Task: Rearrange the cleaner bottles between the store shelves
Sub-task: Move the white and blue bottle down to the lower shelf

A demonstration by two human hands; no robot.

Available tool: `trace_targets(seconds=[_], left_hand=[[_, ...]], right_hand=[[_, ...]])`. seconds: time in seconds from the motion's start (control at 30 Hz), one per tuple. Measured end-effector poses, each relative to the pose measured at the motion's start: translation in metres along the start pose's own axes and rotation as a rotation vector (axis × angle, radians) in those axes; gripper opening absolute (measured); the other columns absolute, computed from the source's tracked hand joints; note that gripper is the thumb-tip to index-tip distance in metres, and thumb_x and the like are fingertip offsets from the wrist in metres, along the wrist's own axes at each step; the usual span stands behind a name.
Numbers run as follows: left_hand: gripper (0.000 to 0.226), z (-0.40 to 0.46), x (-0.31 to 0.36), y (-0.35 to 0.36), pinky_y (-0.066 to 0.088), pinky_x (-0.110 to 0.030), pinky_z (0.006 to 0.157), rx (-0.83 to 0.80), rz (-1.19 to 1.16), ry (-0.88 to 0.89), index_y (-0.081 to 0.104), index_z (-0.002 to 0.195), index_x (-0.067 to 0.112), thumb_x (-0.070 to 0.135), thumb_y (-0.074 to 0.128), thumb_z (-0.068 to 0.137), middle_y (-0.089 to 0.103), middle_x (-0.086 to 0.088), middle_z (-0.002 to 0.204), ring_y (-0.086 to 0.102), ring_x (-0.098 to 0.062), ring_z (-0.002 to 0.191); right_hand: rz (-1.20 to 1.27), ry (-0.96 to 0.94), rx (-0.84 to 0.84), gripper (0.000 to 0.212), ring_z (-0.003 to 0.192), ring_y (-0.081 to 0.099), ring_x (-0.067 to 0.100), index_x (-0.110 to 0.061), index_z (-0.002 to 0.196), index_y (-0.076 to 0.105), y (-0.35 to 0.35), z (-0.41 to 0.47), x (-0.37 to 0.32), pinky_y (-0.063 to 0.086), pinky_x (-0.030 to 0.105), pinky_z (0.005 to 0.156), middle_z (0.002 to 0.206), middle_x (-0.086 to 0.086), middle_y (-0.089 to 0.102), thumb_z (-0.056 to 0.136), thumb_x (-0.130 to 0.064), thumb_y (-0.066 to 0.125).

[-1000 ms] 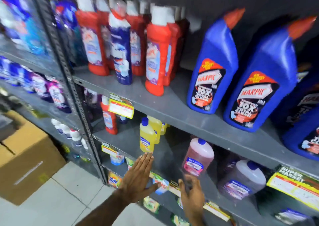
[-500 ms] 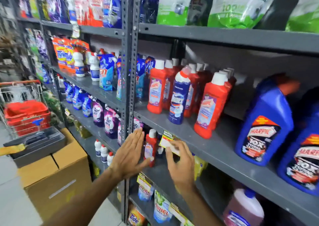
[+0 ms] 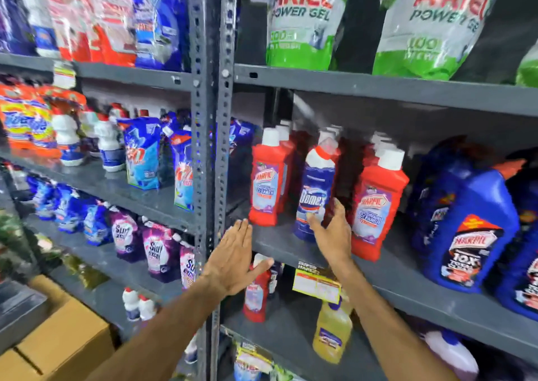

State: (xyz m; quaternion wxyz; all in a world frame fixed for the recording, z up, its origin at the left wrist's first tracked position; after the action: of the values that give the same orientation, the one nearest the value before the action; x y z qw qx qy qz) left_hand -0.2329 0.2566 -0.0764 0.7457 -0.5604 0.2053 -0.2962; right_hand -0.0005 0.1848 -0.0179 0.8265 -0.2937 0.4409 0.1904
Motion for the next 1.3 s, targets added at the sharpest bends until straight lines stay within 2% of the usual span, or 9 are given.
trace_targets(seconds=[0.1,0.23,0.37,0.43,0.67,0.83,1.0,1.17,1.3], left_hand=[[0.103,0.003,-0.004,0.005,-0.015,-0.035,0.126,0.047,-0.023,0.019,0.006,0.165,-0.004,0.076,0.026,0.102,0.005,-0.023,0.176,0.001,-0.032,0.164],[0.108,0.002,-0.005,0.008,-0.014,-0.037,0.126,0.08,-0.04,0.024,0.013,0.164,-0.003,0.08,0.013,0.096,0.015,-0.023,0.174,0.011,-0.033,0.164],[0.104,0.003,-0.005,0.007,-0.003,-0.04,0.133,0.027,-0.065,0.007,0.007,0.166,0.0,0.08,0.019,0.1,0.01,-0.019,0.176,0.005,-0.029,0.164],[0.105,0.002,-0.004,0.005,-0.003,-0.039,0.133,-0.003,-0.064,0.005,0.002,0.166,0.001,0.08,0.017,0.1,0.005,-0.019,0.177,0.001,-0.028,0.165],[0.109,-0.022,-0.008,-0.009,-0.002,-0.04,0.134,0.003,-0.07,0.006,-0.007,0.164,0.0,0.084,0.015,0.099,-0.01,-0.018,0.176,-0.011,-0.025,0.164],[0.113,-0.057,-0.028,-0.015,0.001,-0.04,0.134,0.089,-0.121,0.015,-0.003,0.166,0.004,0.09,0.008,0.094,-0.009,-0.013,0.176,-0.011,-0.021,0.163],[0.108,-0.097,-0.045,0.01,-0.004,-0.037,0.134,0.06,-0.113,-0.025,-0.006,0.166,0.006,0.088,0.01,0.096,-0.012,-0.011,0.175,-0.015,-0.019,0.162],[0.112,-0.123,-0.048,0.052,-0.007,-0.036,0.132,-0.022,-0.128,-0.079,-0.008,0.166,0.006,0.09,0.007,0.093,-0.016,-0.01,0.173,-0.015,-0.02,0.162],[0.107,-0.136,-0.04,0.093,-0.007,-0.035,0.132,-0.058,-0.194,-0.088,-0.005,0.166,0.004,0.084,0.018,0.098,-0.014,-0.012,0.174,-0.011,-0.023,0.164]], right_hand=[[0.001,0.019,-0.027,0.063,0.113,0.067,0.016,-0.011,0.148,0.053,0.002,0.005,0.0,0.046,0.019,0.087,0.135,0.007,0.071,0.093,-0.02,0.081],[0.013,0.015,-0.022,0.05,0.108,0.072,0.02,-0.01,0.137,0.061,0.001,0.008,0.0,0.048,0.002,0.073,0.128,0.009,0.075,0.091,-0.015,0.082],[0.087,0.036,-0.048,0.058,0.116,0.074,0.023,-0.009,0.14,0.059,0.002,0.002,-0.002,0.062,0.036,0.096,0.133,0.009,0.074,0.089,-0.017,0.086],[0.109,0.031,-0.054,0.059,0.113,0.075,0.022,-0.01,0.139,0.06,0.003,-0.006,-0.006,0.062,0.042,0.099,0.131,0.008,0.075,0.087,-0.017,0.087],[0.158,-0.065,-0.093,0.048,0.098,0.077,-0.002,-0.024,0.125,0.066,0.014,-0.047,-0.035,0.063,0.024,0.087,0.111,-0.016,0.078,0.083,-0.016,0.089],[0.217,-0.111,-0.143,0.049,0.101,0.077,0.002,-0.023,0.127,0.066,0.029,-0.08,-0.051,0.063,0.026,0.087,0.113,-0.013,0.08,0.083,-0.019,0.088],[0.248,-0.104,-0.24,0.052,0.101,0.074,-0.007,-0.053,0.111,0.059,0.047,-0.116,-0.052,0.058,0.013,0.083,0.104,-0.042,0.073,0.083,-0.018,0.087],[0.285,-0.043,-0.301,0.048,0.098,0.076,-0.003,-0.048,0.109,0.062,0.065,-0.152,-0.024,0.063,0.024,0.086,0.105,-0.038,0.075,0.08,-0.019,0.086],[0.301,0.006,-0.333,0.049,0.096,0.074,-0.01,-0.048,0.11,0.063,0.072,-0.178,0.01,0.056,0.01,0.079,0.103,-0.042,0.074,0.078,-0.019,0.085]])
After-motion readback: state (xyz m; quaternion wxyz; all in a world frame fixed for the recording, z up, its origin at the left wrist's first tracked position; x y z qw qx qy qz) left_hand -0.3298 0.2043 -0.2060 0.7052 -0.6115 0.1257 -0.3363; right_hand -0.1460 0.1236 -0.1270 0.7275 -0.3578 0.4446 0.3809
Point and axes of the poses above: each hand's wrist, its own z-axis towards the middle knuckle, its own y-axis out of the palm, x = y × z, the point moved 5 cm from there along z, towards the middle knuckle
